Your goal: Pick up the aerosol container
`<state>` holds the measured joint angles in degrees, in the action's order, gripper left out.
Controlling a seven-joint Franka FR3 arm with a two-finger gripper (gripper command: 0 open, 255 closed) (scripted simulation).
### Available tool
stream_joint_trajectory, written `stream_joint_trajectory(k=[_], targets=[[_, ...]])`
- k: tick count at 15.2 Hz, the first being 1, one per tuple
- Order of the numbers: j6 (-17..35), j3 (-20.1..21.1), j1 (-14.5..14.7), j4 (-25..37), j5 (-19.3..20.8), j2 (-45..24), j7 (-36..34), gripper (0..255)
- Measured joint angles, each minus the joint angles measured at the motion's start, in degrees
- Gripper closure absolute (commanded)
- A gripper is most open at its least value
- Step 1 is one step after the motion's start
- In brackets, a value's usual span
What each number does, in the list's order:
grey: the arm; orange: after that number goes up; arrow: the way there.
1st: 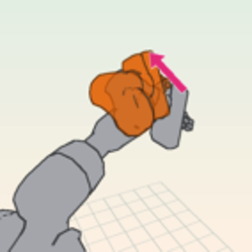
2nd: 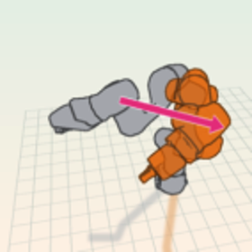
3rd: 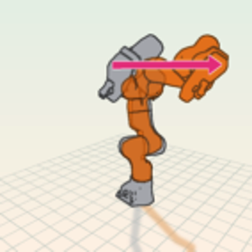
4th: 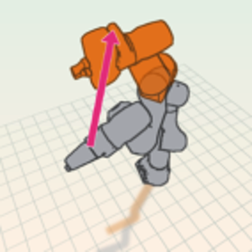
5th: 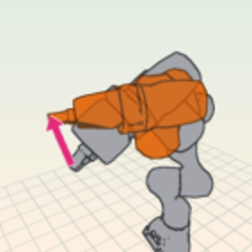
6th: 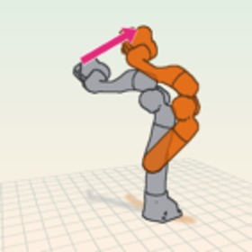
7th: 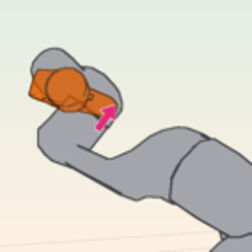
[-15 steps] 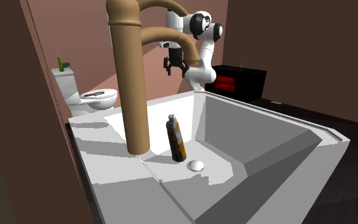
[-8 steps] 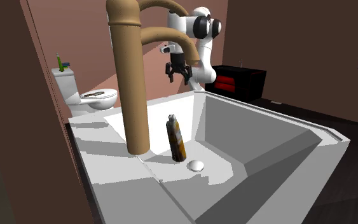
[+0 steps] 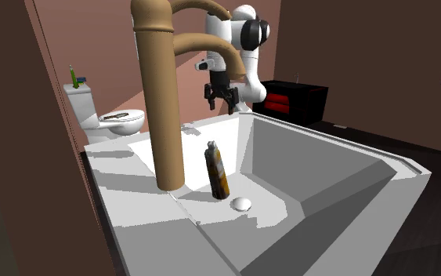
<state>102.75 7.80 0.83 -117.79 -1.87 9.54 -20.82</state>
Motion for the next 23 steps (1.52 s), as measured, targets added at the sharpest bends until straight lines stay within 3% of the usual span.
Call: stream_joint_trajectory(k=[8,16,23], targets=[[0.7,1.8,1.3,18.1,1.8,-17.7,-10.9,0],[-4.2,1.3,4.4,43.7,4.2,-37.3,-19.8,0],[-0.5,1.1,4.5,42.2,4.4,-39.4,-20.5,0]])
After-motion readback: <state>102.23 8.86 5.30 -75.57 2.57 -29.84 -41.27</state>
